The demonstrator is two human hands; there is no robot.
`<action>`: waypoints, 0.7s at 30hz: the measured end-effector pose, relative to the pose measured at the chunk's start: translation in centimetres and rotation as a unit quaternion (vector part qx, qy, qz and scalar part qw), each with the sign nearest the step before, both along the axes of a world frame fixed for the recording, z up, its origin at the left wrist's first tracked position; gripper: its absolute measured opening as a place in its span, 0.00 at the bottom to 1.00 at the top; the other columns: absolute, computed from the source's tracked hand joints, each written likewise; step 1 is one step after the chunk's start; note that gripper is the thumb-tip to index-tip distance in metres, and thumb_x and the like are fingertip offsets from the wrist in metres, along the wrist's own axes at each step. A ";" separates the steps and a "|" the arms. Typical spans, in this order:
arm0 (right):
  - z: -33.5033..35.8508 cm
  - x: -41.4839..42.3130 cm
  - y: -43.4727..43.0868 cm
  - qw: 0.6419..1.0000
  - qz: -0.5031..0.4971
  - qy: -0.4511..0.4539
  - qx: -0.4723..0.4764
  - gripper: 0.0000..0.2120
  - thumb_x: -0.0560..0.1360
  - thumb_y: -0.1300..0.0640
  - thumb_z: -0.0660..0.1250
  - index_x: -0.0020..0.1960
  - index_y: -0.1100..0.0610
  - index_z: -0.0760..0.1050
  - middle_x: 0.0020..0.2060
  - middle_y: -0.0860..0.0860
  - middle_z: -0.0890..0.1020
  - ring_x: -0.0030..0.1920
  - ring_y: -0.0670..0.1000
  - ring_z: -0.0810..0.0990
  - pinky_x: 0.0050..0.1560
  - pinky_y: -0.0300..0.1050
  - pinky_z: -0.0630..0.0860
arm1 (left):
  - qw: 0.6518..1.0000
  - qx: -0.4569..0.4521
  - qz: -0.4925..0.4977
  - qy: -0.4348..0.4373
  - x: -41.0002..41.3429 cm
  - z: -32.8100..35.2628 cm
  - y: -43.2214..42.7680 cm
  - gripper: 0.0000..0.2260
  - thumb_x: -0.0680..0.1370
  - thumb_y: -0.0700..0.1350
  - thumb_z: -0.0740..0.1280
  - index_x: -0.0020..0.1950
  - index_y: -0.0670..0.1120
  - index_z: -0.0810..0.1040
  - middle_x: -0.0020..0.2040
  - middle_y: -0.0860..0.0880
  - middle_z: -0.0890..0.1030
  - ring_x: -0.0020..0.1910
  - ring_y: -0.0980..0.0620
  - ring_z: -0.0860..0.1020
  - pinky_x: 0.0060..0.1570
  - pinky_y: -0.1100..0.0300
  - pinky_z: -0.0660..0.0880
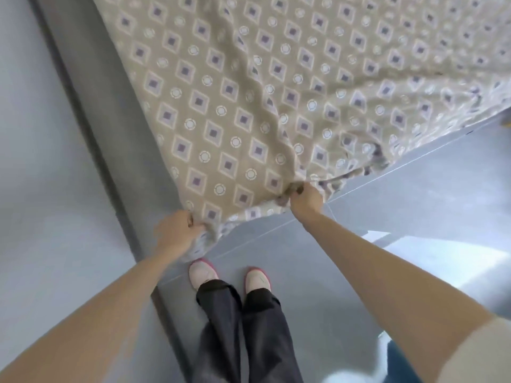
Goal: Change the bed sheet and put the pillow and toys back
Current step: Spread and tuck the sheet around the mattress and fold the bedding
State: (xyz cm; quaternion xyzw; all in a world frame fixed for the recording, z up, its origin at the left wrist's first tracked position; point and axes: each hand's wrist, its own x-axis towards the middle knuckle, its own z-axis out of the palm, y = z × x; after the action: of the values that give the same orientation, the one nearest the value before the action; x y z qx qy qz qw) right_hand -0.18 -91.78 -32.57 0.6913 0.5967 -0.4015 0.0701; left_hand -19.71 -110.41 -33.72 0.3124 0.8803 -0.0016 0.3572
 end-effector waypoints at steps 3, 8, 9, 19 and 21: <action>0.8 0.6 -0.6 0.999 0.032 -0.003 0.014 0.05 0.76 0.61 0.56 0.48 0.58 0.70 0.48 0.57 0.76 0.54 0.60 0.75 0.50 0.52 0.74 | 1.000 0.001 -0.004 0.022 0.0 1.5 -0.9 0.19 0.76 0.50 0.67 0.31 0.47 0.63 0.30 0.51 0.68 0.31 0.51 0.68 0.28 0.60 0.60; 4.1 1.1 -1.9 0.968 0.225 -0.080 0.078 0.04 0.76 0.62 0.57 0.48 0.59 0.70 0.48 0.57 0.78 0.51 0.60 0.75 0.45 0.48 0.68 | 0.996 -0.045 -0.053 0.056 -0.9 5.4 -2.0 0.16 0.78 0.48 0.67 0.33 0.46 0.67 0.32 0.47 0.71 0.39 0.44 0.76 0.34 0.58 0.65; 4.9 1.0 -1.8 0.961 0.248 -0.084 0.083 0.03 0.75 0.63 0.58 0.47 0.59 0.69 0.47 0.58 0.79 0.50 0.60 0.75 0.44 0.47 0.67 | 0.996 -0.052 -0.052 0.053 -1.1 6.1 -2.2 0.16 0.78 0.48 0.67 0.33 0.45 0.68 0.33 0.46 0.72 0.40 0.43 0.76 0.35 0.58 0.66; 6.0 -0.2 -2.6 0.940 0.296 -0.171 0.024 0.05 0.73 0.65 0.61 0.46 0.57 0.71 0.42 0.53 0.77 0.49 0.56 0.79 0.40 0.41 0.67 | 0.988 -0.117 -0.032 0.096 0.4 6.5 -4.6 0.04 0.79 0.42 0.62 0.49 0.42 0.76 0.46 0.46 0.79 0.43 0.49 0.77 0.37 0.61 0.70; 4.3 -0.3 -2.8 0.940 0.291 -0.178 0.013 0.05 0.73 0.65 0.61 0.44 0.56 0.69 0.36 0.50 0.73 0.43 0.55 0.76 0.35 0.39 0.64 | 0.988 -0.120 -0.030 0.097 0.6 5.0 -4.7 0.05 0.79 0.42 0.62 0.49 0.43 0.76 0.47 0.46 0.80 0.46 0.48 0.79 0.40 0.59 0.73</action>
State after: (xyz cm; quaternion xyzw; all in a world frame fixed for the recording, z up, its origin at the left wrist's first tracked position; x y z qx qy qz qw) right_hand -0.50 -94.58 -28.27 0.5487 0.7547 -0.2262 0.2797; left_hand -19.14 -115.15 -28.72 0.2922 0.8942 -0.1486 0.3049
